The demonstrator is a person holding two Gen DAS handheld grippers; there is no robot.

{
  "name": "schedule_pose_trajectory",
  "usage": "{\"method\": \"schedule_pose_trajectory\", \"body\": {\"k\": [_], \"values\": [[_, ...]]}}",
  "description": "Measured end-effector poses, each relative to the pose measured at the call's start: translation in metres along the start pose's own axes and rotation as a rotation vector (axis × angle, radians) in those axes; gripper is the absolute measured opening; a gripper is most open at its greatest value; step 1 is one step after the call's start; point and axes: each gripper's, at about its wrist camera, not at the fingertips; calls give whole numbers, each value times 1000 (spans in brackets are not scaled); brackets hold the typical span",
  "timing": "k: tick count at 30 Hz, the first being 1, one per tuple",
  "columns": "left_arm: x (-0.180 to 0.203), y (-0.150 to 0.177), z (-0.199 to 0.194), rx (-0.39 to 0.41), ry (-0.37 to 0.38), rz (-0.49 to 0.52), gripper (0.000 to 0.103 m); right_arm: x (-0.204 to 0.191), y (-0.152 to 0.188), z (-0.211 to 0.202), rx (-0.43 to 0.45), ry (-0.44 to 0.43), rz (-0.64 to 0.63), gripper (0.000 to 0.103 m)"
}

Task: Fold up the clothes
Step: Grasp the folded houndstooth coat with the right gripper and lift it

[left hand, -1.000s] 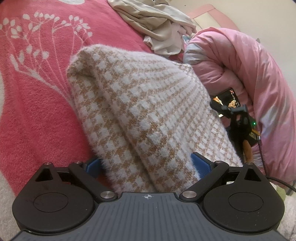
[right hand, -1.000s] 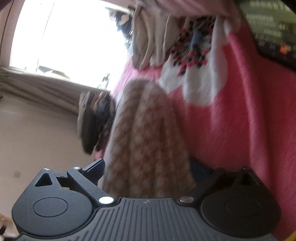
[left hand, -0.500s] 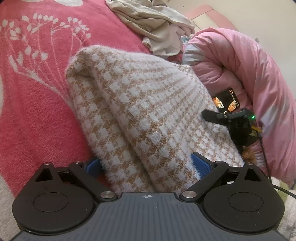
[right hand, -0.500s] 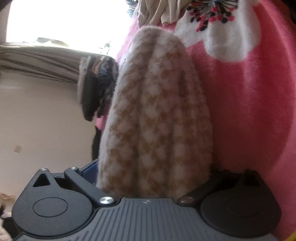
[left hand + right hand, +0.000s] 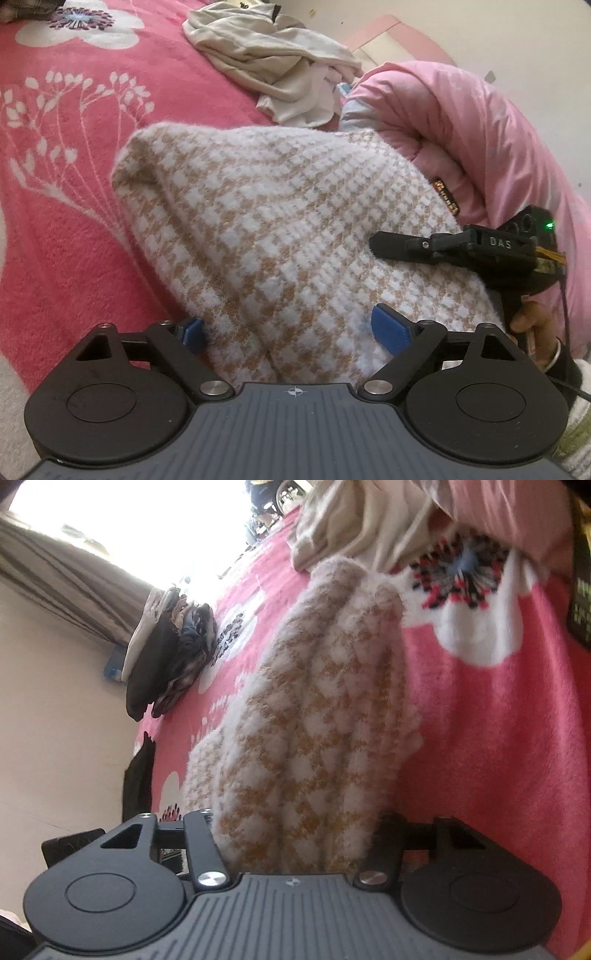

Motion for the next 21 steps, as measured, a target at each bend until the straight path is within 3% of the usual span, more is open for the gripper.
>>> {"method": "schedule_pose_trajectory", "body": {"k": [5, 12, 16, 21], "values": [[4, -1, -16, 37, 21, 7, 89, -28, -2, -11, 26, 38, -58, 58], [5, -11, -55, 141, 11, 34, 89, -70, -10, -5, 79, 25, -88, 58], [-1, -17, -89, 230, -23, 27, 89, -97, -14, 7, 106, -10, -97, 58], [-15, -24, -147, 380, -95, -12, 89, -140, -23, 42, 110, -122, -118, 58]]}}
Point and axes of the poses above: each gripper's, at about its wrist camera, not at the fingertips, and z roughly the way its jaws point, x to its right, y to its underside, and after that the axes turned 8 degrees about -z, right-handed
